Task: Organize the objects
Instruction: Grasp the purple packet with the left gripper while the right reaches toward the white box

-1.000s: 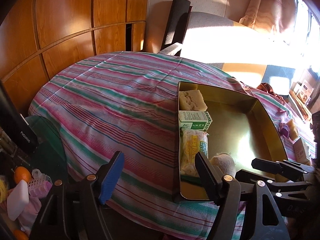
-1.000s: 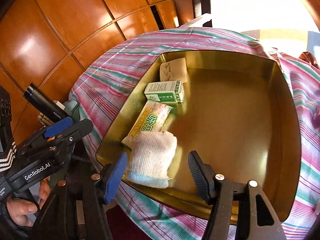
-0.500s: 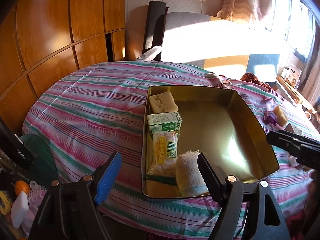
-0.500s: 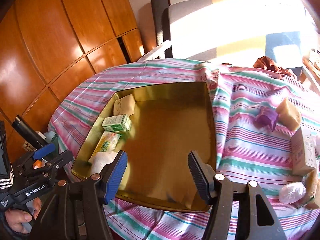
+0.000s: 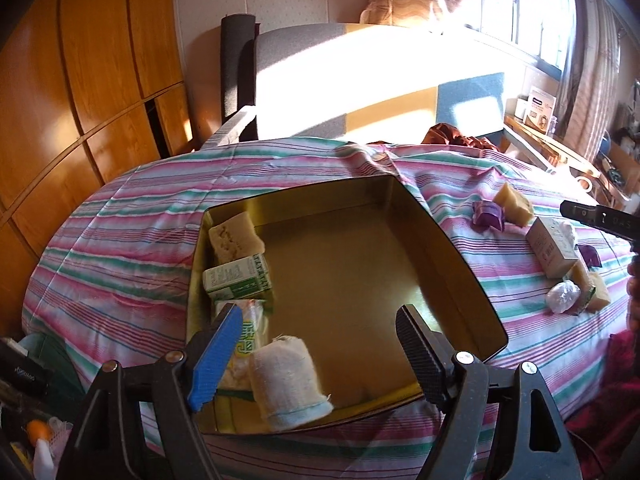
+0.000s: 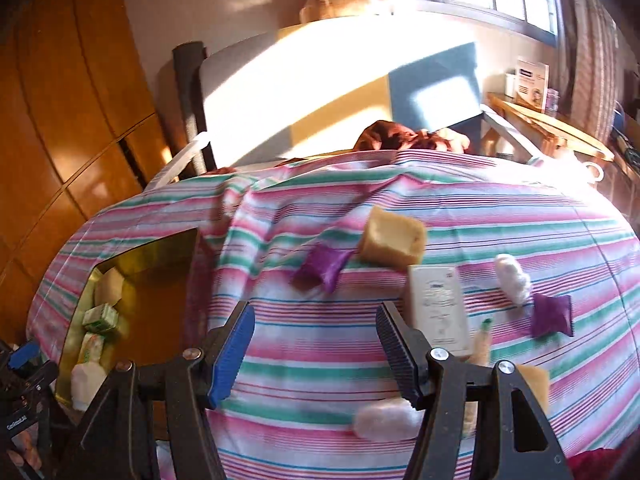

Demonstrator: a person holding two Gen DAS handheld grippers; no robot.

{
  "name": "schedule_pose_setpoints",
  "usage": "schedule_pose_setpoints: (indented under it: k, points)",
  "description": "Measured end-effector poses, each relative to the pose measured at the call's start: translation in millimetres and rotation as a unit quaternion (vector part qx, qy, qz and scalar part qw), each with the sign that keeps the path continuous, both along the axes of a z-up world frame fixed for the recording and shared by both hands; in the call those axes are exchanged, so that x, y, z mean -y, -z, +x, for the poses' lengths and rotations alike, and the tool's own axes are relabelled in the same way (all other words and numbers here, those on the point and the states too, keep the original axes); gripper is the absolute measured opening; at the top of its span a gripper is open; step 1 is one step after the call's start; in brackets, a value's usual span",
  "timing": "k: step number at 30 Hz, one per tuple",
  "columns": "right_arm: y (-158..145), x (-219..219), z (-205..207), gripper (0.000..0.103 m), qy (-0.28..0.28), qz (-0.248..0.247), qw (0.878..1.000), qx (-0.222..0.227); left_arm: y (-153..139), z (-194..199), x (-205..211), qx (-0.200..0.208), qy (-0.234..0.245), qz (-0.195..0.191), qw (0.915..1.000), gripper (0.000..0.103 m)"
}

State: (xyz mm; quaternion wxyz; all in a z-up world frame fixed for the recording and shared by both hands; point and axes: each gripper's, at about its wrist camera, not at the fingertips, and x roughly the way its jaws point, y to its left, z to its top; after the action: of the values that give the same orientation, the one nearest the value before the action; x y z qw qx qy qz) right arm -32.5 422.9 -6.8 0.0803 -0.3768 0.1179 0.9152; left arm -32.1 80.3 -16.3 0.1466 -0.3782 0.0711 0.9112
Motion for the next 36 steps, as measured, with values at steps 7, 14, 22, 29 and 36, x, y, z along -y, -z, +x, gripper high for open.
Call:
schedule_pose_setpoints:
  k: [7, 14, 22, 29, 36]
  points:
    - [16, -106, 11, 0.064, 0.131, 0.009, 0.991, -0.003, -7, -17, -59, 0.015, 0.057, 0.007, 0.9983, 0.08]
    - [37, -156, 28, 0.064, 0.199, -0.093, 0.976, -0.002, -13, -45, -133, 0.043, 0.112, 0.009, 0.9927, 0.08]
    - [36, -156, 30, 0.064, 0.185, -0.136, 0.973, -0.013, 13, -86, -227, 0.096, 0.158, -0.013, 0.9827, 0.08]
    - [34, -157, 32, 0.065, 0.176, -0.158, 0.971, -0.024, 52, -133, -261, 0.255, 0.098, 0.094, 0.9573, 0.077]
    - [33, -156, 33, 0.066, 0.163, -0.176, 0.97, -0.034, 86, -169, -277, 0.321, 0.005, 0.144, 0.936, 0.077]
